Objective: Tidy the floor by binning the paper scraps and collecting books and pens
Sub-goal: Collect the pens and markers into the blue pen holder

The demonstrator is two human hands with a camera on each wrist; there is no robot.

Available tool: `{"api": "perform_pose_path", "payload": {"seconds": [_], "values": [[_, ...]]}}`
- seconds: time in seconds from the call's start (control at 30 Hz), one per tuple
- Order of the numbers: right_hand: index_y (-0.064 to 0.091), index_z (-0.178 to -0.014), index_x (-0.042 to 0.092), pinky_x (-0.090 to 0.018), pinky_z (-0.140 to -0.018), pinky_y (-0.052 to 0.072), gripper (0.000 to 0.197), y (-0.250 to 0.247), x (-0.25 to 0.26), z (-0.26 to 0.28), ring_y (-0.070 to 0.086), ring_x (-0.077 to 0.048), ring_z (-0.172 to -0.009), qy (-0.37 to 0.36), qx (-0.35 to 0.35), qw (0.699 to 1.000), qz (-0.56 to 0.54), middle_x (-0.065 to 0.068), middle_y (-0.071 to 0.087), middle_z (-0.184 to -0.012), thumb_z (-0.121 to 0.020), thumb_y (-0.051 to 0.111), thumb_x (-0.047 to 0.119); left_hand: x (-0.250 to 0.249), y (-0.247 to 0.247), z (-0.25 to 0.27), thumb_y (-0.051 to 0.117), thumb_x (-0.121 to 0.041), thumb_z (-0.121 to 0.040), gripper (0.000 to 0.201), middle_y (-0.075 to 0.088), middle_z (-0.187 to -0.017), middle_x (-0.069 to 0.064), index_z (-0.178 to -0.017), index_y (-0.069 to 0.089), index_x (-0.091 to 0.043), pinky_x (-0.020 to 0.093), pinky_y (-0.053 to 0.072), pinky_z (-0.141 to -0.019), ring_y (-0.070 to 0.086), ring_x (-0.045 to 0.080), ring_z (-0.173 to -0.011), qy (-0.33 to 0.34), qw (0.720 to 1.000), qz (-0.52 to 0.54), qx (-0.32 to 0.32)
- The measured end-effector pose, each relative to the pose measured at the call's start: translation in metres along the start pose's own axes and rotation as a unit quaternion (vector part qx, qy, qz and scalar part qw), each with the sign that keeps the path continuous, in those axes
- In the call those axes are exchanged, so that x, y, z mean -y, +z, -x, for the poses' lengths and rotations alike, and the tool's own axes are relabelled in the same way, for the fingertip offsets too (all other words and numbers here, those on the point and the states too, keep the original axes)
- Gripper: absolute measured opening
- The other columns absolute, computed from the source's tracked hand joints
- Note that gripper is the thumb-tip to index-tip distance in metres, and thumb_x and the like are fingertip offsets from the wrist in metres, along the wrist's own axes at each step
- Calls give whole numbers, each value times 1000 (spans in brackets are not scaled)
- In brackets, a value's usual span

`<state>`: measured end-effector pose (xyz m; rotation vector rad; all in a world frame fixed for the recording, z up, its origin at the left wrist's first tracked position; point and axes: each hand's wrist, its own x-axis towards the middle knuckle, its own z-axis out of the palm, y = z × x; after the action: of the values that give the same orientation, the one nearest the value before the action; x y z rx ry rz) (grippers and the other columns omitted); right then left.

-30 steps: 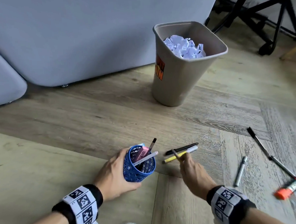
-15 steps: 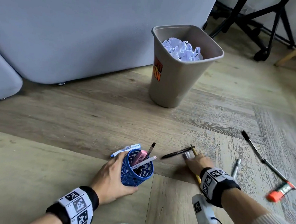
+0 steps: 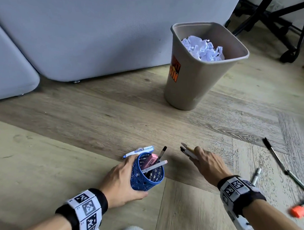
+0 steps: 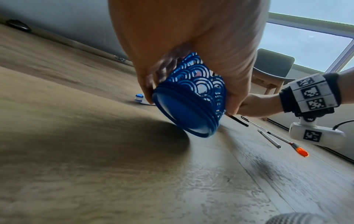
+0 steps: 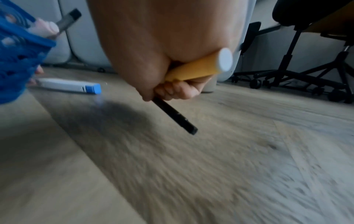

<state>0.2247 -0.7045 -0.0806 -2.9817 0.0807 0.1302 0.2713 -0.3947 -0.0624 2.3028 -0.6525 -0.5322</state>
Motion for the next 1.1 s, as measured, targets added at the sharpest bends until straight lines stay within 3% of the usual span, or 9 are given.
{"api": "perform_pose_path", "payload": {"seconds": [0.13, 0.27, 0.33, 0.47, 0.63, 0.73, 0.83, 1.0, 1.1], "values": [[47, -91, 10, -22, -57, 33, 18, -35, 25, -15, 39, -13, -64, -102, -90, 987, -91, 3, 46, -82, -97, 51, 26, 0, -3, 3, 74, -58, -49, 94, 50, -131, -19, -132, 39, -34, 17, 40, -99, 51, 0, -117, -15, 999, -22, -20], [44, -91, 15, -20, -49, 39, 27, -66, 69, -13, 45, -7, -56, -156, 55, 967, -194, 4, 56, -77, -104, 29, 33, -3, -4, 5, 75, -55, -48, 90, 51, -128, -20, -129, 41, -34, 13, 39, -96, 50, 0, -115, -30, 999, -17, -21], [42, -96, 18, -26, -44, 42, 28, -64, 83, -9, 50, -13, -51, -223, 98, 965, -90, 4, 56, -73, -104, 25, 38, -4, -2, 6, 74, -53, -46, 89, 51, -127, -19, -126, 42, -35, 19, 44, -94, 52, 2, -114, -35, 999, -16, -29], [54, -96, 18, -36, -56, 50, 27, -62, 114, -11, 63, -22, -66, -290, 144, 945, 49, 1, 63, -84, -101, 39, 40, -4, -2, 12, 72, -49, -45, 83, 53, -120, -20, -121, 41, -37, 18, 46, -88, 54, 1, -108, -45, 998, -20, -35], [63, -100, 15, -34, -60, 49, 23, -91, 168, -31, 64, -25, -79, -301, 126, 945, -35, -1, 62, -96, -85, 58, 30, 0, -11, 21, 76, -45, -46, 71, 53, -107, -28, -107, 38, -49, 3, 38, -75, 56, -6, -95, -62, 998, 11, -25], [67, -100, 22, -24, -64, 52, 27, -102, 169, -56, 63, -6, -76, -262, 27, 945, -192, 10, 66, -93, -86, 60, 45, 10, -22, 25, 78, -45, -43, 72, 60, -104, -24, -106, 44, -47, 19, 51, -80, 60, -4, -93, -100, 991, 55, -75], [68, -94, 18, -31, -67, 53, 11, -71, 149, -81, 63, -8, -74, -129, -107, 954, -247, 8, 68, -89, -89, 60, 24, 23, -30, 33, 83, -44, -41, 81, 62, -105, -18, -115, 48, -35, 22, 50, -82, 60, 2, -95, -121, 983, 61, -122], [38, -143, 25, -42, -96, 45, 60, 9, 126, -64, 43, -21, -131, -130, 130, 983, -27, 3, 39, -148, -87, 60, 34, 29, -35, 39, 77, -54, -41, 78, 60, -101, -13, -109, 48, -28, 24, 47, -78, 59, 10, -92, -147, 979, 19, -143], [48, -121, 21, -37, -78, 48, 37, 23, 117, -41, 58, -23, -106, -149, 66, 986, 28, 0, 52, -121, -87, 59, 28, 26, -34, 36, 78, -51, -42, 74, 58, -99, -12, -105, 48, -29, 22, 43, -76, 57, 10, -91, -152, 975, 13, -160]]}}
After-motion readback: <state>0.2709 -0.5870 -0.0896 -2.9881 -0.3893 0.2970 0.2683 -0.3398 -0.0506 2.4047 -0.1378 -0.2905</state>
